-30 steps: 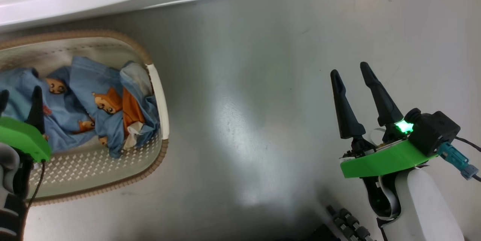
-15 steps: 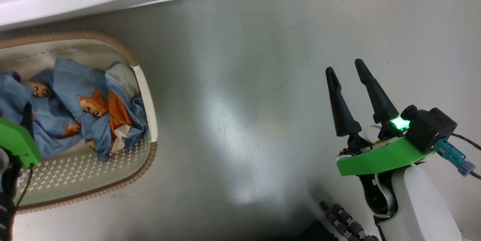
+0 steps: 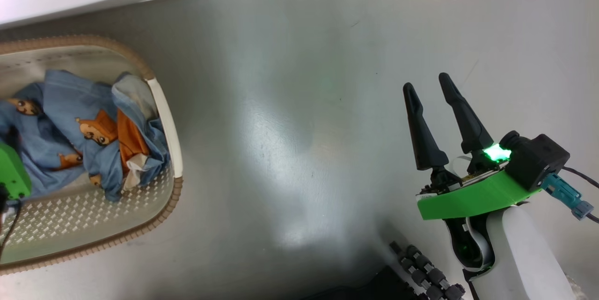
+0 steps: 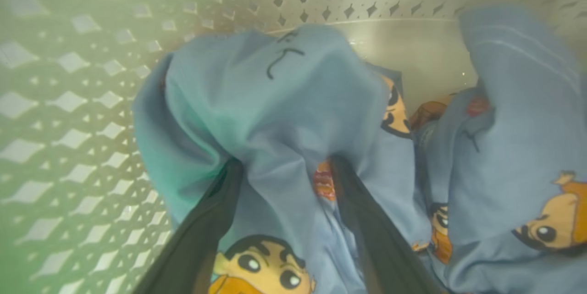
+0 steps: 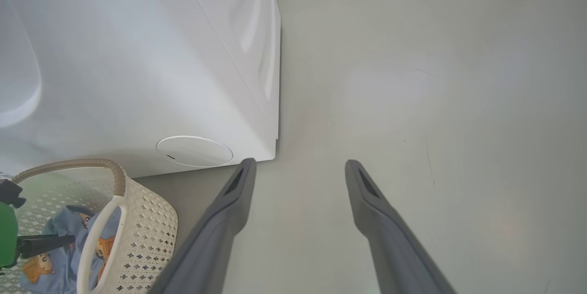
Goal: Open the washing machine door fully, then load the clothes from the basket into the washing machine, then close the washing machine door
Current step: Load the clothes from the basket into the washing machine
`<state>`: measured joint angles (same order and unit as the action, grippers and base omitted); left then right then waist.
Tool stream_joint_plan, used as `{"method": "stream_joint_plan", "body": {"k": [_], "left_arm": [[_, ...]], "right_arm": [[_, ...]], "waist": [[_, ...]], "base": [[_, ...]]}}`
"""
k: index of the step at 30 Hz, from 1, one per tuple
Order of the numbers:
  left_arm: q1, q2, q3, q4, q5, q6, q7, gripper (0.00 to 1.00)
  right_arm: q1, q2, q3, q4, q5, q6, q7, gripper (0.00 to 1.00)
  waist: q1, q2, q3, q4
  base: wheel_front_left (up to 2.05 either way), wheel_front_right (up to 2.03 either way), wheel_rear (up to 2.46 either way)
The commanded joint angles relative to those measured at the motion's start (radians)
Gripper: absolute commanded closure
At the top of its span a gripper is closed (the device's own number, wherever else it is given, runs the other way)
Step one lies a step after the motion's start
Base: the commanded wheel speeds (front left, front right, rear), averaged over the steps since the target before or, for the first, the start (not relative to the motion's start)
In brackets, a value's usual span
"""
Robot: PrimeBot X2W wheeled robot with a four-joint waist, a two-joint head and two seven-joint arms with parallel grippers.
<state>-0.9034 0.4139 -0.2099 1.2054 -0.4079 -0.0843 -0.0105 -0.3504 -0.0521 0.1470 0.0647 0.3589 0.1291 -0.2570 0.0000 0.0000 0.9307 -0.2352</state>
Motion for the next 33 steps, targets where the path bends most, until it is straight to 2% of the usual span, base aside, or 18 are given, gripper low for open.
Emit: {"method": "stream_joint_plan", "body": {"k": [1,9,18,26,33], "left_arm": [[0.007,0.052,0.019,0.000,-0.007,-0.007,-0.018,1.00],[0.029,0.022,0.004,-0.005,-0.037,-0.039,-0.087,1.00],[0.111,-0.021,-0.026,-0.048,-0.075,-0.046,-0.195,1.00],[0.236,-0.039,-0.041,-0.199,-0.137,-0.046,-0.249,1.00],[0.384,-0.062,0.064,-0.453,-0.125,-0.036,-0.251,1.00]], "right_arm": [[0.040,0.002,0.022,-0.020,0.007,0.002,-0.005,0.00],[0.032,0.002,0.006,-0.008,0.003,0.002,-0.005,0.00],[0.046,0.002,-0.026,0.008,-0.035,0.002,-0.005,0.00],[0.076,0.002,-0.040,0.036,-0.072,0.002,-0.005,0.00],[0.106,0.002,-0.052,0.059,-0.097,0.002,-0.005,0.00]], "waist": [[0.0000,0.0000,0.003,-0.003],[0.0000,0.0000,-0.064,0.004],[0.0000,0.0000,-0.184,0.039],[0.0000,0.0000,-0.311,0.087],[0.0000,0.0000,-0.426,0.128]], "base": [[0.00,0.00,0.00],[0.00,0.00,0.00],[0.00,0.00,0.00],[0.00,0.00,0.00],[0.00,0.00,0.00]]}}
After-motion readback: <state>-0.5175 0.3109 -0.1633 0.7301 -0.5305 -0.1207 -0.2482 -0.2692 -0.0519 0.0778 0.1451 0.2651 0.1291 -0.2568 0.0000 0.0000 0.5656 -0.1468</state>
